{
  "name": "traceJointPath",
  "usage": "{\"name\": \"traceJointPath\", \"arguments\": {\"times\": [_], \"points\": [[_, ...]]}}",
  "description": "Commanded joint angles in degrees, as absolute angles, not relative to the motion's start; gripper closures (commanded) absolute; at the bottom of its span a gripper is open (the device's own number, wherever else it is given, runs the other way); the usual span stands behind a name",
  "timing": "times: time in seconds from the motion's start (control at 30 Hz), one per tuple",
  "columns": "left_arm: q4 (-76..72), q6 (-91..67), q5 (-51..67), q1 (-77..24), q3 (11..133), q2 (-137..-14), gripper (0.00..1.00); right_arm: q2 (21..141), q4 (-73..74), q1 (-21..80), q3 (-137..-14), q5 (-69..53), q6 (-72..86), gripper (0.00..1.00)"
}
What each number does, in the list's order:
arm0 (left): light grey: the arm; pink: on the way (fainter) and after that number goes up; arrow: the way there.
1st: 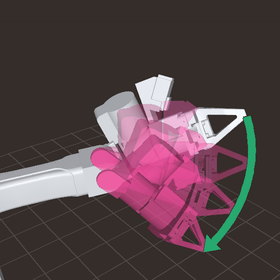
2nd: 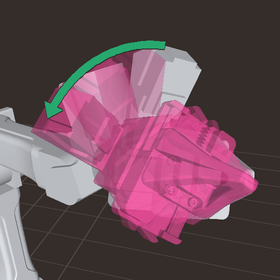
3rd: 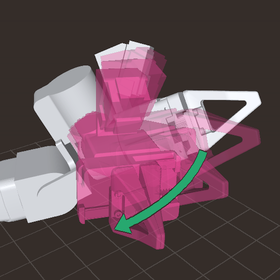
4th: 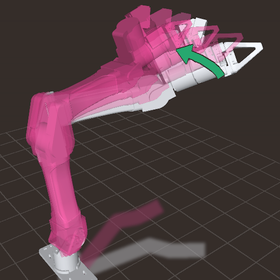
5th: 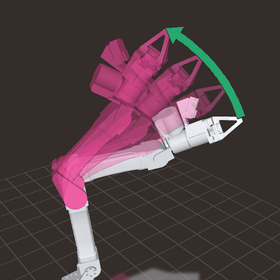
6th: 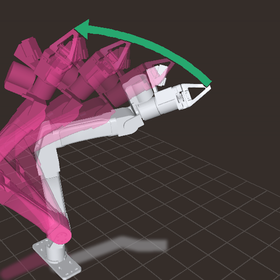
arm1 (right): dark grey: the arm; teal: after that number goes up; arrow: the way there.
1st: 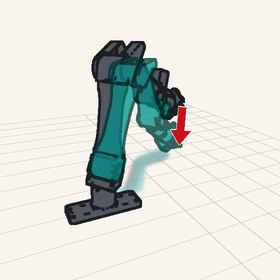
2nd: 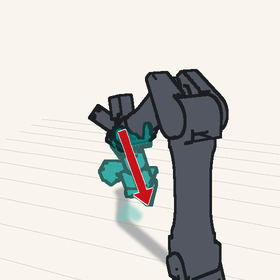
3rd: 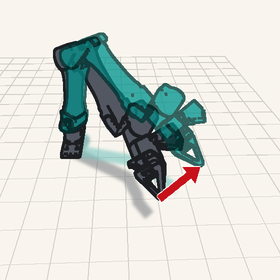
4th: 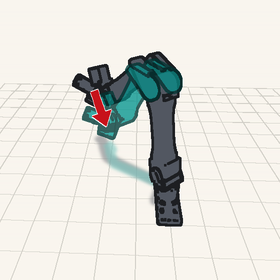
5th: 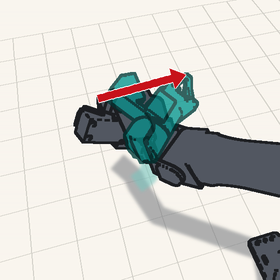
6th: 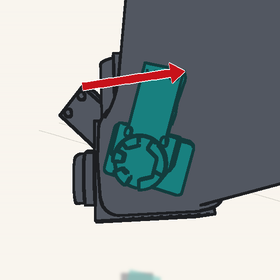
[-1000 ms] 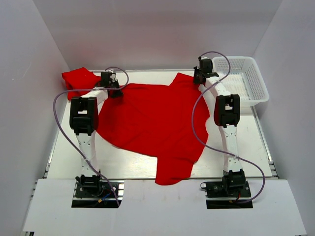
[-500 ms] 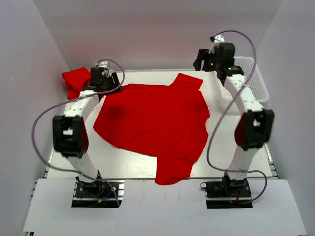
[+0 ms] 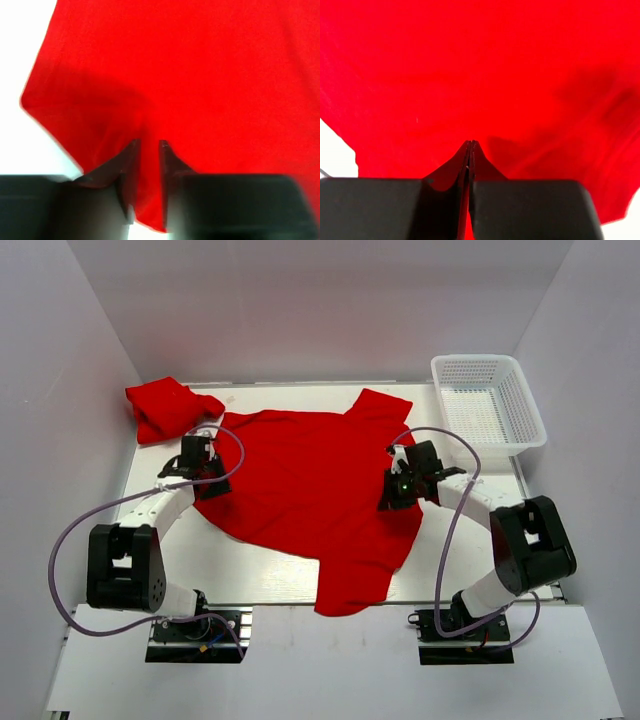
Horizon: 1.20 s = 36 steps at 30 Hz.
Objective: Fold and stack the t-shirts
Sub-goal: Flatten out the tshirt
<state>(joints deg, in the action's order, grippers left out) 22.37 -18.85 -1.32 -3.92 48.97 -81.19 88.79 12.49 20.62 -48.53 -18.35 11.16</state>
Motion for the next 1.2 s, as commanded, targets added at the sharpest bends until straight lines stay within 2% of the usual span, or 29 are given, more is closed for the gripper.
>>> {"name": "traceJointPath", "arguments": {"times": [0.0, 0.03, 0.13, 0.4, 0.5, 0.7, 0.83, 0.93, 1.17], "points": [[24.4, -20.7, -6.4, -4.0, 48.3, -77.4, 0.44, 83.5, 11.6, 21.8, -47.2, -17.2, 12.1, 1.00], [25.0, -21.6, -8.6, -4.0, 48.3, -77.4, 0.34, 83.4, 12.0, 22.0, -46.8, -15.1, 12.3, 1.00], [24.8, -23.3, -10.7, -4.0, 46.9, -77.4, 0.28, 84.5, 12.0, 22.1, -44.1, -12.7, 12.6, 1.00], [20.9, -25.2, -11.3, -4.0, 45.6, -82.5, 0.34, 89.6, 12.8, 21.9, -44.5, -10.8, 13.0, 1.00], [19.2, -25.2, -10.3, -4.0, 45.6, -82.5, 0.41, 89.7, 13.4, 21.5, -44.3, -8.9, 12.8, 1.00], [20.6, -25.2, -12.0, -4.6, 46.3, -86.1, 0.69, 90.5, 14.0, 21.4, -44.4, -7.6, 13.8, 1.00], [21.1, -25.2, -12.0, -4.6, 46.3, -86.1, 0.81, 90.7, 14.8, 20.8, -43.6, -7.0, 14.7, 1.00], [23.0, -26.1, -13.7, -5.1, 46.3, -84.8, 0.99, 89.7, 14.8, 20.3, -42.9, -6.2, 15.6, 1.00], [29.9, -28.1, -18.9, -4.6, 45.1, -71.0, 1.00, 89.2, 16.4, 17.8, -42.8, -3.8, 16.9, 1.00]]}}
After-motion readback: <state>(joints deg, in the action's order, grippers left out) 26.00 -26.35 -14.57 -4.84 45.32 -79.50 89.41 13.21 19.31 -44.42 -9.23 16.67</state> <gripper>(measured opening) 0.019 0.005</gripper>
